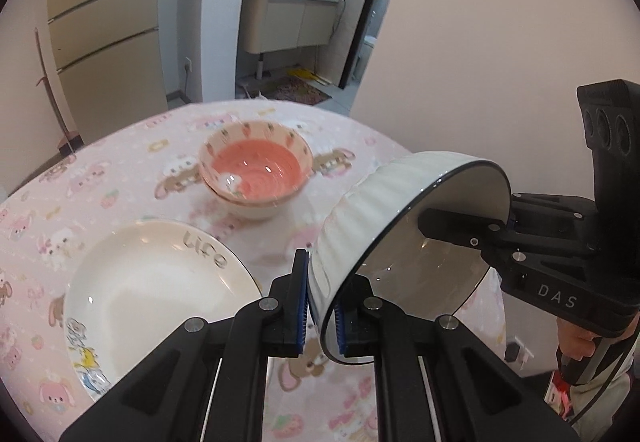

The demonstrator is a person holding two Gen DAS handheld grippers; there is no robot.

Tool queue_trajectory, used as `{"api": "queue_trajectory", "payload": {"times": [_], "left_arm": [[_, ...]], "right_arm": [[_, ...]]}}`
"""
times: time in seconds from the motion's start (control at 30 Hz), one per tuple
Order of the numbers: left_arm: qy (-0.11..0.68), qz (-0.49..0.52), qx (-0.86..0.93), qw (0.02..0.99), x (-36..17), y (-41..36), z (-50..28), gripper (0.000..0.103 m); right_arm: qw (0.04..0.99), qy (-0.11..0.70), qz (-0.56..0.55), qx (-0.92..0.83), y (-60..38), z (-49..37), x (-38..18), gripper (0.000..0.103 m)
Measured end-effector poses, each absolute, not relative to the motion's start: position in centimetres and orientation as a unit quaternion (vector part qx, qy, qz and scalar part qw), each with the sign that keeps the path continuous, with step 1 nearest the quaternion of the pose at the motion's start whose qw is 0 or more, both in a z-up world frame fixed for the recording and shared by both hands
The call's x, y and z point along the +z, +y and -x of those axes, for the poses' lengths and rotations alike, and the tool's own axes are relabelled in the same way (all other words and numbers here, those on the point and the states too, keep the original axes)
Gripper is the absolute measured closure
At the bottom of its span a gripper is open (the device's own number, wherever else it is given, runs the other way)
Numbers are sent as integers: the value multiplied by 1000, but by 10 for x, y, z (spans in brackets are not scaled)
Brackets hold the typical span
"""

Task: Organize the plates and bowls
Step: 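Lift the white bowl with the left gripper and carry it toward the pink bowls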

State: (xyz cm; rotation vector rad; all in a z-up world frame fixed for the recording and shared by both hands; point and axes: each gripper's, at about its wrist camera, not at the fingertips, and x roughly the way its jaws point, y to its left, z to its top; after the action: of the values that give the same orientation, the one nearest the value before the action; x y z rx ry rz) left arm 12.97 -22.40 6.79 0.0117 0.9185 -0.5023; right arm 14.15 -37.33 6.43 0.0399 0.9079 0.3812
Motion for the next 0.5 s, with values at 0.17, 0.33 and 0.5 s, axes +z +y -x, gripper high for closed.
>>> {"api": "queue_trajectory", "payload": {"times": [0.17, 0.33, 0.5], "left_arm": [[431, 15, -231, 872, 76, -212, -149, 91], [425, 22, -216, 879, 80, -205, -166, 91], [419, 33, -210, 883, 78, -203, -187, 91]], "right_arm": [[885, 428, -15, 182, -362, -161, 76, 92], [889, 418, -28, 186, -357, -179, 81, 91], [890, 415, -44, 184, -358, -202, 81, 91]]}}
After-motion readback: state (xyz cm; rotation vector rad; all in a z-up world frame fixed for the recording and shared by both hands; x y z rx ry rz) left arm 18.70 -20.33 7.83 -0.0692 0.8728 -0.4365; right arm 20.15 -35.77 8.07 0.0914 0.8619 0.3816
